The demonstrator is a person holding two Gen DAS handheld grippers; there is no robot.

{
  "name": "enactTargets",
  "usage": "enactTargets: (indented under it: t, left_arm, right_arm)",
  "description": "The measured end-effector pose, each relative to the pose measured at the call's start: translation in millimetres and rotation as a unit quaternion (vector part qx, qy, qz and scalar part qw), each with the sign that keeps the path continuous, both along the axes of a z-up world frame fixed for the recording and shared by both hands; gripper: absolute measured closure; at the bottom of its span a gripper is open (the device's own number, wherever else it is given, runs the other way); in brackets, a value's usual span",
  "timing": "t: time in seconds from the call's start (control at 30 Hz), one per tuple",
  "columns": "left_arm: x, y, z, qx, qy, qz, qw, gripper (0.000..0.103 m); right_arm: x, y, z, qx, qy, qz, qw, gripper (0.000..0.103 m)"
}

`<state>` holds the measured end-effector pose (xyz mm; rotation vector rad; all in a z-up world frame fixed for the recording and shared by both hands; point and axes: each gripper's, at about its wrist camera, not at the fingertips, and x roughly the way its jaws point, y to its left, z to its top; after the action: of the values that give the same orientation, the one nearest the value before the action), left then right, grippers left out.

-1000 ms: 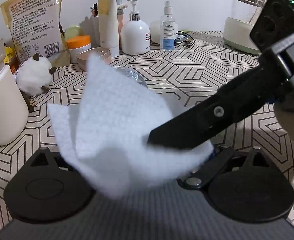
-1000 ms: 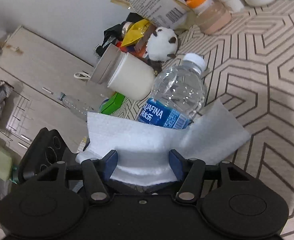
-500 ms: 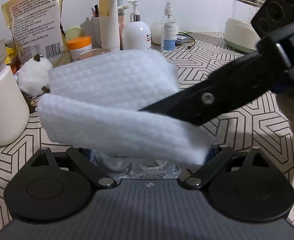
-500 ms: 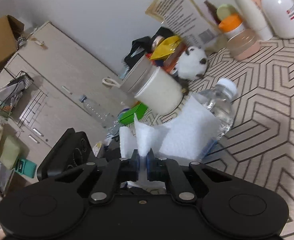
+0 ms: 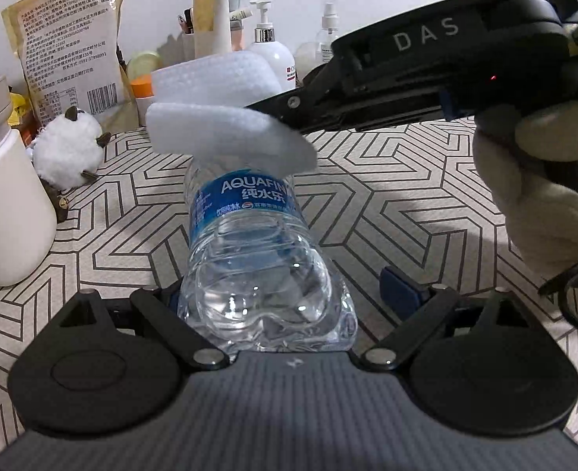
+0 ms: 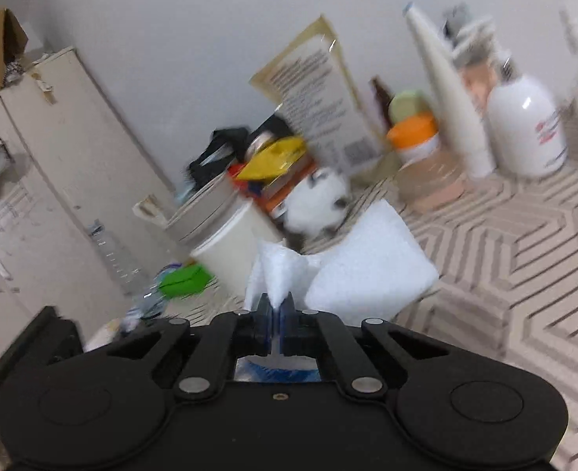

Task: Clean container
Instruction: 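Drag the wipe over the bottle top with the right gripper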

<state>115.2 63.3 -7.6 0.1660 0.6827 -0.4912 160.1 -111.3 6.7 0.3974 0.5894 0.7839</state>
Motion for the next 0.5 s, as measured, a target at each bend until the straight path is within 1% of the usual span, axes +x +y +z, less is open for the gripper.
enactTargets:
  t: [0.07, 0.17, 0.27, 0.43, 0.5]
  left_arm:
    - [-5, 0, -1, 0.0, -0.001, 0.0, 1.0, 0.009]
    - [-11, -2, 0, 0.001, -0.002, 0.0, 1.0, 0.009]
    - [-9, -5, -1, 0.001, -0.002, 0.0, 1.0, 0.009]
    - [-13, -7, -2, 0.002, -0.003, 0.0, 1.0, 0.009]
    - [-19, -8, -1, 0.001, -0.013, -0.006, 0.9999, 0.024]
  right_arm:
    - [1, -2, 0, 0.002, 0.005, -0.004, 1.0, 0.103]
    - [-1, -2, 2, -0.007, 0.0, -0.007, 1.0, 0.103]
    - [-4, -3, 4, -0.013, 0.001, -0.014, 1.0, 0.103]
    - [-4, -11, 2, -0.002, 0.017, -0.022, 1.0, 0.103]
    - [-4, -14, 1, 0.002, 0.023, -0.024, 0.999, 0.103]
